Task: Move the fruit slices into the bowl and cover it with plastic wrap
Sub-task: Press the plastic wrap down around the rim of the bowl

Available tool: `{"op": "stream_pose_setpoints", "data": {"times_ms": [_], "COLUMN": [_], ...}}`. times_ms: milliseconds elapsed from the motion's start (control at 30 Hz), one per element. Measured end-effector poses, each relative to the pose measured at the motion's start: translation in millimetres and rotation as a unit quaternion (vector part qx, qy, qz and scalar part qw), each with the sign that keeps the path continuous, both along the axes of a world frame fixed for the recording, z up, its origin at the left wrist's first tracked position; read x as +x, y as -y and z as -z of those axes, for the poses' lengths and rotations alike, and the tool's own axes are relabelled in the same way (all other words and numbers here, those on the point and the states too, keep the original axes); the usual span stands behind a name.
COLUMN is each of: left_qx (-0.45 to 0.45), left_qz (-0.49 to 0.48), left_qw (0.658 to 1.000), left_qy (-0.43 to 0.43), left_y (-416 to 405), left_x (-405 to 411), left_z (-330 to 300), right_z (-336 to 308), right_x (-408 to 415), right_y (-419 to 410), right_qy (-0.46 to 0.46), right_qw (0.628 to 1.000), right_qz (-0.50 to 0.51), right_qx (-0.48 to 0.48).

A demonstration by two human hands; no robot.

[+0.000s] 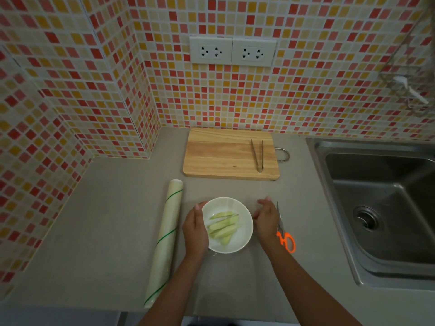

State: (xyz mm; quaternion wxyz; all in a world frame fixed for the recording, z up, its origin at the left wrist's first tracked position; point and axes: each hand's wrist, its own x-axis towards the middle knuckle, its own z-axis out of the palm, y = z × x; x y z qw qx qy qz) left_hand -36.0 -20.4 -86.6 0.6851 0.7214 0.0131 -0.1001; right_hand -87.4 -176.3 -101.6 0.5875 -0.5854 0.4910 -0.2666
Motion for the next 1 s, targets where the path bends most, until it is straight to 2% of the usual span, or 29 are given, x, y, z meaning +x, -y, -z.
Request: {"op": "stream_pose_setpoints", "data": {"times_ms": [33,100,233,333,467,700,833,933,1000], "left_qx": [0.001,0.002,0.003,0.001,-0.017,-0.105,-0.158,-0.12,-0.059], "left_qz": [-0.003,-0.006,-0.006,-0.014,-0.031,-0.036,-0.013,0.011,0.044], "left_qw": [1.0,1.0,1.0,1.0,0.999,0.988,0.969,0.97,0.984], "left_qy": [-0.001,0.001,-0.001,-0.003,-0.016,-0.105,-0.192,-0.21,-0.163], "left_y": [0.0,0.2,0.0,0.5,2.5,5.8,7.9,4.2,-1.6], "left_x": [-0.3,-1.4,-2.1,-3.9,-5.9,-5.1,-5.2,-2.3,3.5], "left_z": [0.0,0.3,1.4,1.9,2.5,5.7,6.6,8.9,5.8], "right_z": [-4.2,-10.7,-18.7,-24.8,-23.9,-24.9,-27.9,-26.3,-26.5], "right_x": [0.7,0.1,-5.7,-14.2,-18.3,-16.3,-12.7,-13.8,-16.3], "right_y": [3.4,9.7,11.8,-4.2,-36.0,-37.1,-34.9,-28.2,-21.4], "right_qy": [0.024,0.037,0.075,0.131,0.176,0.231,0.222,0.193,0.169], "right_qw": [0.997,0.991,0.992,0.991,0.965,0.915,0.91,0.911,0.915], "right_qz": [0.03,0.054,0.087,0.027,-0.093,-0.128,-0.174,-0.216,-0.249], "right_qx": [0.066,0.114,0.046,0.03,0.172,0.306,0.304,0.294,0.27]}}
